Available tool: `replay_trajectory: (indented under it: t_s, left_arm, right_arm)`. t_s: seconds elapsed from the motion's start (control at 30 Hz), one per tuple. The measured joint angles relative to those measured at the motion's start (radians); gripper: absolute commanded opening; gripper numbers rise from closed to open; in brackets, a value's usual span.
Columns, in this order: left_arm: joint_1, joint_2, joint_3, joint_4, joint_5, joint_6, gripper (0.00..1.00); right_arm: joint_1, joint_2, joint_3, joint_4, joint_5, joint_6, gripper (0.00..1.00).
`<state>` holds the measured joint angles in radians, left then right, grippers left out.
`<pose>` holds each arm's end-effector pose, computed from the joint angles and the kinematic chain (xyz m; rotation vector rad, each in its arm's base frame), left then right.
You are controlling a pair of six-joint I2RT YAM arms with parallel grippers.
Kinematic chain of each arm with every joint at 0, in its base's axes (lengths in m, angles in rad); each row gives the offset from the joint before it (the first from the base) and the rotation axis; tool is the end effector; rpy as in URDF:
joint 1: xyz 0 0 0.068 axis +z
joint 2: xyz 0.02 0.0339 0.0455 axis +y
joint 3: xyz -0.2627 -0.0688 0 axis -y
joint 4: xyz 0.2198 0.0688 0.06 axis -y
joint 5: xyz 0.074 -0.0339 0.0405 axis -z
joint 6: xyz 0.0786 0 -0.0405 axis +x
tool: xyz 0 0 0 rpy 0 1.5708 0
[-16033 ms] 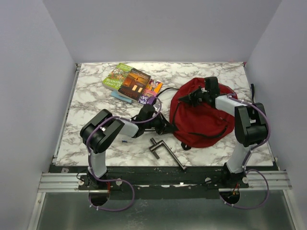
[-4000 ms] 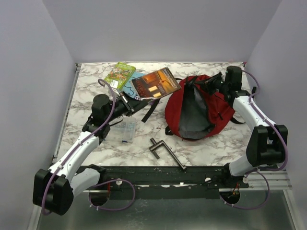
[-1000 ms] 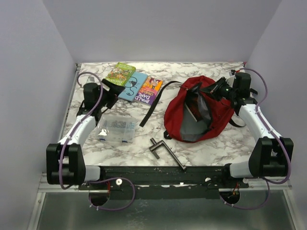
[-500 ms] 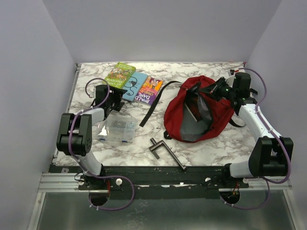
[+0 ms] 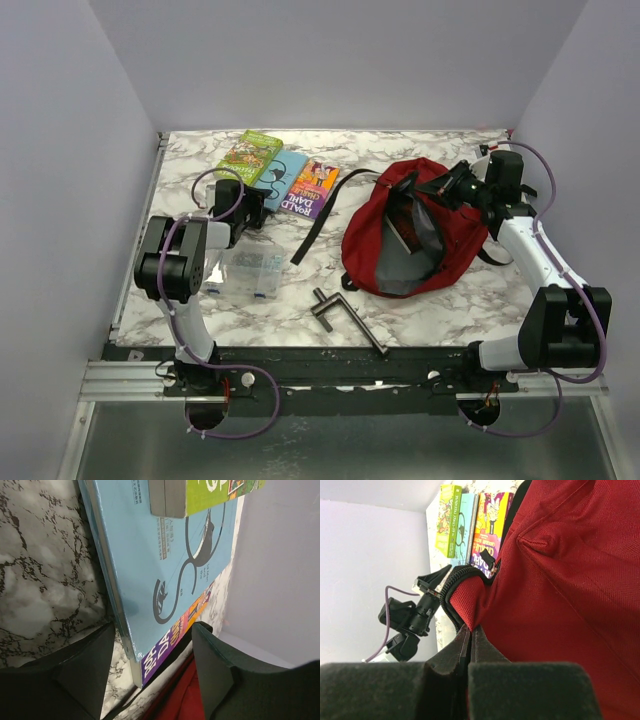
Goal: Pack the student bag
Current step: Pick up the book from the center of the board.
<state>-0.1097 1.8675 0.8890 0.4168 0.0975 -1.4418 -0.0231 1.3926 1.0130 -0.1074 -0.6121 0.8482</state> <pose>0.3949 -0.0512 0.1348 -1.3748 1.8499 -0.9712 0.3230 0.0377 0.2816 0.5288 2.0913 1.1249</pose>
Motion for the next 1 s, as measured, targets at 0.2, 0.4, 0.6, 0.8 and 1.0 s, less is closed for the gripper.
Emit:
replay_trajectory:
  t_s: [0.2, 0.4, 0.6, 0.8, 1.0]
  left_arm:
    - [-0.018, 0.052, 0.008, 0.061, -0.021, -0.023, 0.35]
    - [-0.024, 0.082, 0.007, 0.106, -0.022, -0.059, 0.07]
    - [-0.040, 0.067, -0.004, 0.203, -0.032, -0.085, 0.00]
    - [-0.088, -0.010, -0.080, 0.212, -0.035, -0.087, 0.00]
    - [-0.163, -0.113, -0.201, 0.232, -0.020, -0.092, 0.00]
  right_arm:
    - [0.000, -0.001, 0.001, -0.001, 0.000, 0.000, 0.01]
    - [0.000, -0.007, 0.011, -0.008, 0.001, 0.000, 0.01]
    - [0.000, -0.011, 0.013, -0.009, 0.001, 0.000, 0.01]
    - [0.000, -0.011, 0.013, -0.009, 0.002, 0.000, 0.00]
    - [0.000, -0.011, 0.013, -0.009, 0.006, -0.009, 0.01]
